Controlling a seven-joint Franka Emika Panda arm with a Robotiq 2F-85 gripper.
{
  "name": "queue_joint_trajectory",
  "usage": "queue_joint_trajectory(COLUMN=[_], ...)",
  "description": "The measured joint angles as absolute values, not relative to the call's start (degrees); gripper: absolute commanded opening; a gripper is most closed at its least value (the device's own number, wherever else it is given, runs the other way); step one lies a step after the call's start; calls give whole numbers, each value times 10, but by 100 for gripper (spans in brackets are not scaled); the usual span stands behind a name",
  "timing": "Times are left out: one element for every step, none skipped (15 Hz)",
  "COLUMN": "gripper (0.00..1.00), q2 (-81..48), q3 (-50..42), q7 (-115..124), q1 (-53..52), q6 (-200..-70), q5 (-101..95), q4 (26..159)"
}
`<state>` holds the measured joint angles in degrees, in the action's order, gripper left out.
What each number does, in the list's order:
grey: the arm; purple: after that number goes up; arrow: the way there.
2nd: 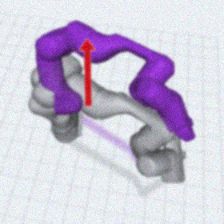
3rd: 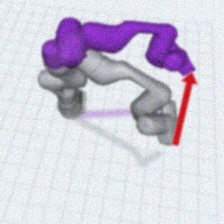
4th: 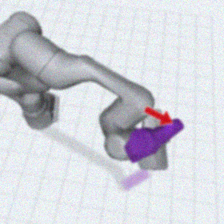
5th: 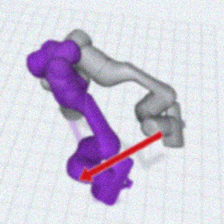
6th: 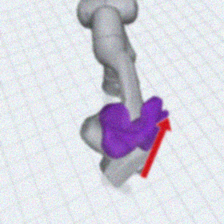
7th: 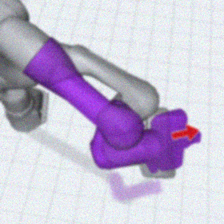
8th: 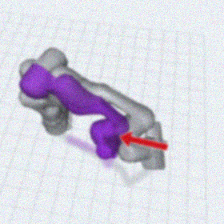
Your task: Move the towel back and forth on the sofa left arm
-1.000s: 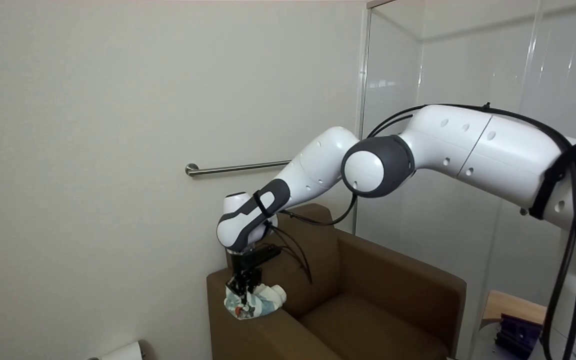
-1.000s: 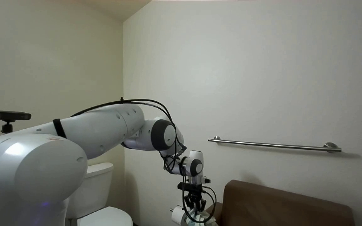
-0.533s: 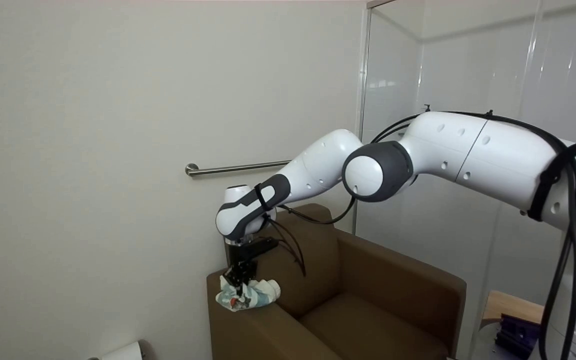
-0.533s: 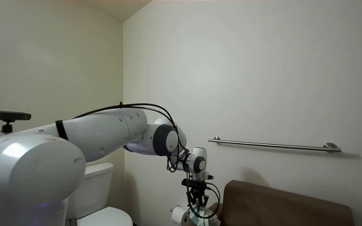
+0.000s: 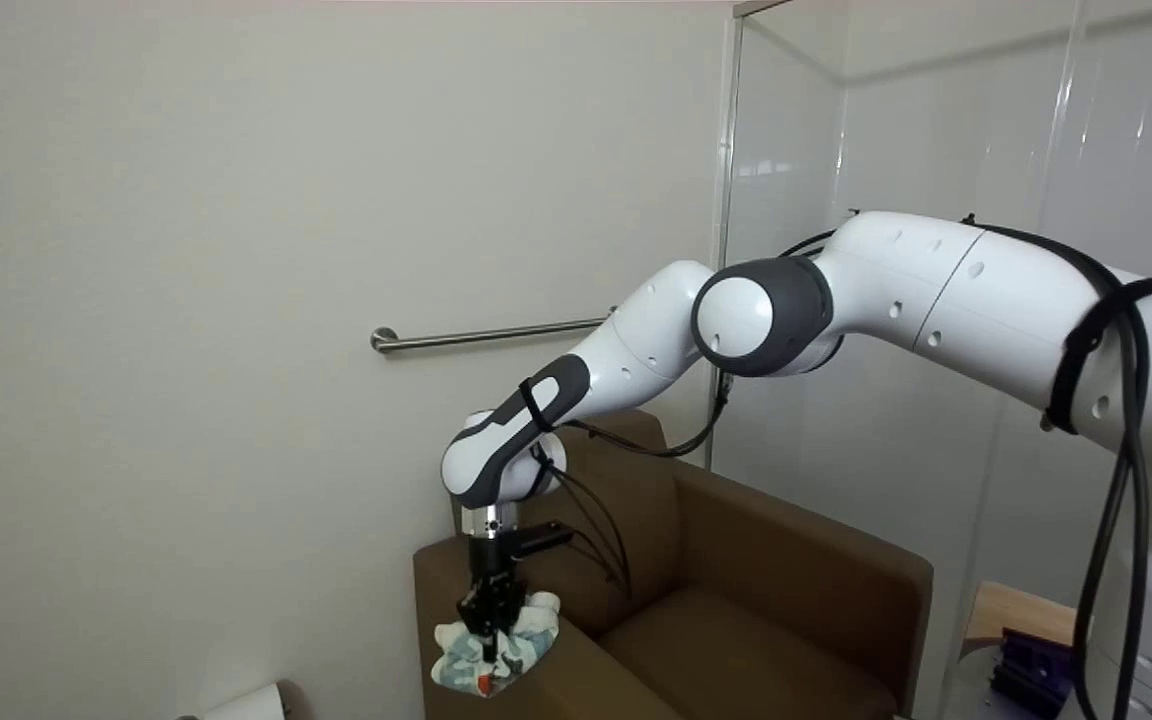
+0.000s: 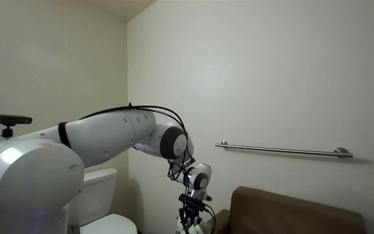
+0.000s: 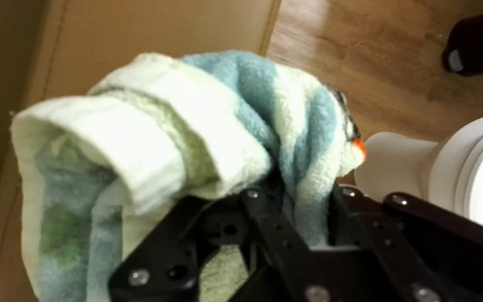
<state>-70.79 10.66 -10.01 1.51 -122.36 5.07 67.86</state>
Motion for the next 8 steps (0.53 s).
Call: queue_joint_trajectory(gripper=[10, 10, 10, 10, 10, 10, 10, 10], q2=[-700, -690, -678, -664, -648, -631, -613, -594], q3=[113, 117, 118, 118, 115, 108, 101, 95], q7=[-100, -100, -99, -96, -94, -92, -90, -87], q1=[21, 27, 34, 41, 47, 52, 56, 60], q6=[-1224, -1224, -1224, -1224, -1224, -1224, -1225, -1225], q5=[56, 63, 70, 75, 83, 91, 97, 101], q4=[703, 727, 750, 773, 796, 818, 841, 864])
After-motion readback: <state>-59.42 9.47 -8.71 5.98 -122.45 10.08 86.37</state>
